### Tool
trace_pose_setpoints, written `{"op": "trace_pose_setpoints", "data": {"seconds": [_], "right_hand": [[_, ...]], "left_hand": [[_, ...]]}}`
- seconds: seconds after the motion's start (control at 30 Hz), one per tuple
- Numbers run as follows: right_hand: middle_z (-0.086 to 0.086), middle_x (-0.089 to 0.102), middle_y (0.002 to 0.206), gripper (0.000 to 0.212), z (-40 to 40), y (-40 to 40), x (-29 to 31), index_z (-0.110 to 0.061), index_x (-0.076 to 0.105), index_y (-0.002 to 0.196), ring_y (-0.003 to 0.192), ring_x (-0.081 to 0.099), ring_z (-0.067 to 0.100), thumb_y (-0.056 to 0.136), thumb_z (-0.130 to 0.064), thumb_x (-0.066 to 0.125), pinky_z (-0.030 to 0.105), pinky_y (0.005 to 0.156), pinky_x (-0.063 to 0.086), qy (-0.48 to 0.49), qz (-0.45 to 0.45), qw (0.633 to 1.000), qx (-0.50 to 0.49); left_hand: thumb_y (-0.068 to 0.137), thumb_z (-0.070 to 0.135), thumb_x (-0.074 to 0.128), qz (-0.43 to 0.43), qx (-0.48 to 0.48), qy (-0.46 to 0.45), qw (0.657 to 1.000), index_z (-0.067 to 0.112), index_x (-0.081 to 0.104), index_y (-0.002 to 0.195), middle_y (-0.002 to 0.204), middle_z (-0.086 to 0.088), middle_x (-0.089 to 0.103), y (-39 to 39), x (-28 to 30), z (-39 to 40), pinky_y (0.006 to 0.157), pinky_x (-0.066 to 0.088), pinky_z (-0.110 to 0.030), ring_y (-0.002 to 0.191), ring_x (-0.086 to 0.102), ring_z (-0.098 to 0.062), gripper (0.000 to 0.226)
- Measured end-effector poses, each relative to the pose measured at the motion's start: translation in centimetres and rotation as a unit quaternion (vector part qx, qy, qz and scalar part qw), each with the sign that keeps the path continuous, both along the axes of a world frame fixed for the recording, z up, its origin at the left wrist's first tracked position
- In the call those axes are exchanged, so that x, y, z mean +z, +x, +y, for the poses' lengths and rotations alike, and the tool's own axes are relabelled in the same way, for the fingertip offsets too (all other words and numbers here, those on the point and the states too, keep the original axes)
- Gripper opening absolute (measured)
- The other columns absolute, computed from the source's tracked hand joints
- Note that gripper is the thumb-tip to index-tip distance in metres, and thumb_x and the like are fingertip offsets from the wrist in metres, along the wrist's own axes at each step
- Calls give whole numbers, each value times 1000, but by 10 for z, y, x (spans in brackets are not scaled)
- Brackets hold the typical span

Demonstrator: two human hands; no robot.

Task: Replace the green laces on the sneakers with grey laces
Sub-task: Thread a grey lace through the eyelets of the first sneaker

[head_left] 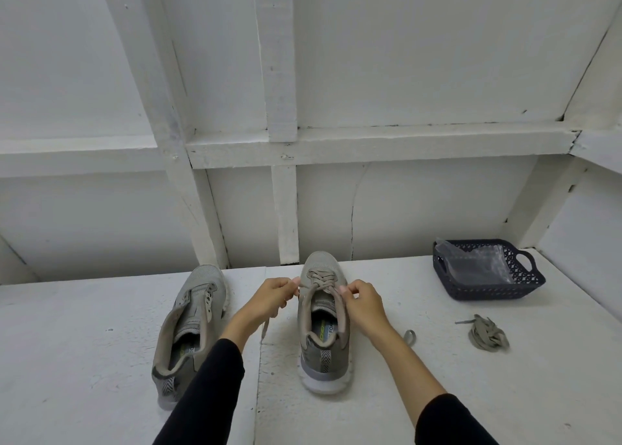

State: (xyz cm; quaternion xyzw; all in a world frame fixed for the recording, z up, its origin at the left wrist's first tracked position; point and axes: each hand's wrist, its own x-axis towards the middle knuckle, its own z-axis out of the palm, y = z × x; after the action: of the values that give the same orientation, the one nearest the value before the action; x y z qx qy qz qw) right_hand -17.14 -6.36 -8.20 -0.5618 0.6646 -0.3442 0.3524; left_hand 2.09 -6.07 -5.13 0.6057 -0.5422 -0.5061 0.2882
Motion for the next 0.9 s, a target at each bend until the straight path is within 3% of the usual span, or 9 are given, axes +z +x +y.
{"op": "trace_pose_setpoints", "data": {"seconds": [0.07,0.1,0.17,0.23,0.33,0.57,0.73,0.83,0.9], "right_hand": [[13,61,94,27,0,-5,5,-14,52,73,90,56,27,99,-21,50,35,79,42,-9,0,999,-33],[12,61,92,26,0,-7,7,-12,53,74,88,56,27,99,-19,49,36,78,43,-20,-10,998,-51],[6,61,86,22,3,-8,13,-8,58,81,82,55,20,99,-17,50,31,74,41,-31,-32,998,-45],[-1,65,83,22,6,-5,17,-7,64,87,79,58,13,99,-20,51,26,71,41,-21,-67,997,-10],[0,69,85,23,12,-1,22,-8,66,93,83,62,12,100,-23,50,20,72,46,-19,-112,993,19],[-4,73,95,19,22,-3,31,-14,52,89,58,54,-12,103,-15,40,9,58,41,28,-201,976,84],[2,74,88,16,21,-8,33,-12,58,98,69,49,8,101,-23,47,17,62,39,47,-279,952,116],[4,69,93,15,23,-7,31,-11,66,107,81,63,2,95,-18,59,11,70,47,49,-254,954,154],[10,70,101,18,22,-4,27,-10,70,107,90,64,8,92,-17,65,16,82,51,46,-215,961,168]], "left_hand": [[101,33,49,122,67,82,987,18,52,71,59,7,40,-3,5,-3,43,22,-17,48,35,-6,34],[102,28,48,239,113,149,953,16,51,72,55,7,40,-4,7,-5,39,23,-15,43,36,-5,33],[100,11,43,479,191,260,816,11,49,71,49,5,37,-7,11,-7,36,26,-15,38,35,-7,30],[90,-4,34,612,252,304,686,9,43,65,45,0,32,-14,14,-8,43,23,-17,41,30,-8,29],[85,-7,20,674,322,297,595,16,31,62,43,-3,25,-27,24,-13,46,21,-22,50,19,-7,35],[75,-6,15,711,396,263,519,20,29,67,40,-2,23,-44,39,-25,50,17,-20,51,18,-9,30],[71,-7,17,704,417,262,512,20,28,68,38,-2,22,-48,39,-26,50,16,-20,50,19,-9,29],[89,0,17,700,424,270,508,20,29,70,36,-3,21,-47,35,-27,51,15,-19,50,18,-9,30],[79,-5,14,697,428,270,508,20,28,70,37,-2,22,-47,35,-27,51,15,-20,50,17,-10,30]]}}
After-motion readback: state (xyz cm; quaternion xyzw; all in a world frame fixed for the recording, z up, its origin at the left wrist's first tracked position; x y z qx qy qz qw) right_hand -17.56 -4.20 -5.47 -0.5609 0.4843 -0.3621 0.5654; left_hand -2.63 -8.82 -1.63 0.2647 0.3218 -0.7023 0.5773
